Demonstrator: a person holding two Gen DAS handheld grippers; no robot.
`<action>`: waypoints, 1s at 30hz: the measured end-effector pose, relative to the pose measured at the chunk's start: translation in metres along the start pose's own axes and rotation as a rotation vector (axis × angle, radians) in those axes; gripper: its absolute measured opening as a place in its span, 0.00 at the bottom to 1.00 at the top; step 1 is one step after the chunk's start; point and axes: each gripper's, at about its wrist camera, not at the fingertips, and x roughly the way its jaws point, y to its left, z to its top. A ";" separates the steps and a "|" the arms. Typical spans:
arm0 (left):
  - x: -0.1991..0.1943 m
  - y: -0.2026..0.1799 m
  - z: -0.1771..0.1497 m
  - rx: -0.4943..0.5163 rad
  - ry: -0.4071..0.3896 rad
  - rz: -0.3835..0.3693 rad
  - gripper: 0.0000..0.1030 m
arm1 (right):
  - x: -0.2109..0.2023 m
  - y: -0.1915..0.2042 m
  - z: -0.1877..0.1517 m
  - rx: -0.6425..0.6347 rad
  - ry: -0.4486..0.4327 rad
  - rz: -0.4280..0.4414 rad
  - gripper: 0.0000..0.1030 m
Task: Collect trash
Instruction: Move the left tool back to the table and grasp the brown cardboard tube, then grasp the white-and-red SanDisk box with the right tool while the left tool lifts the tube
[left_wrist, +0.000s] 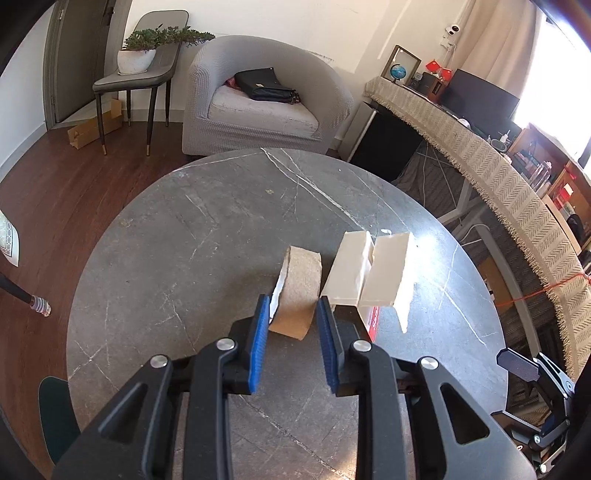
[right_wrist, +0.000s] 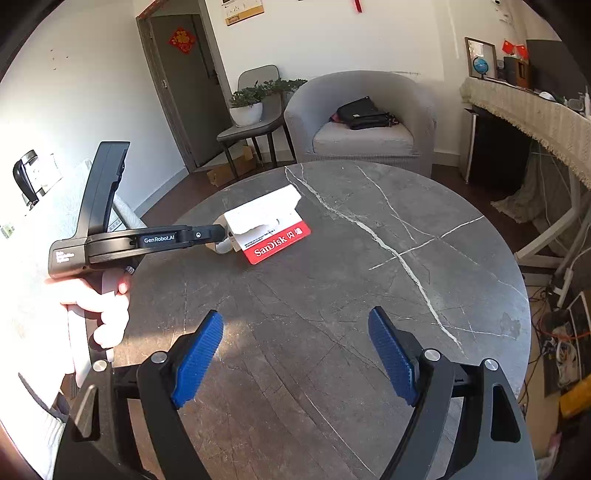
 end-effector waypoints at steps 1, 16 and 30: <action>0.001 -0.002 -0.001 0.013 0.008 -0.001 0.27 | 0.002 0.001 0.000 -0.004 0.003 0.000 0.79; -0.007 -0.013 -0.012 0.119 0.008 0.043 0.20 | 0.017 0.012 0.008 -0.057 0.020 -0.045 0.83; -0.049 0.008 -0.017 0.141 -0.038 0.041 0.20 | 0.055 0.021 0.043 0.072 0.003 0.016 0.86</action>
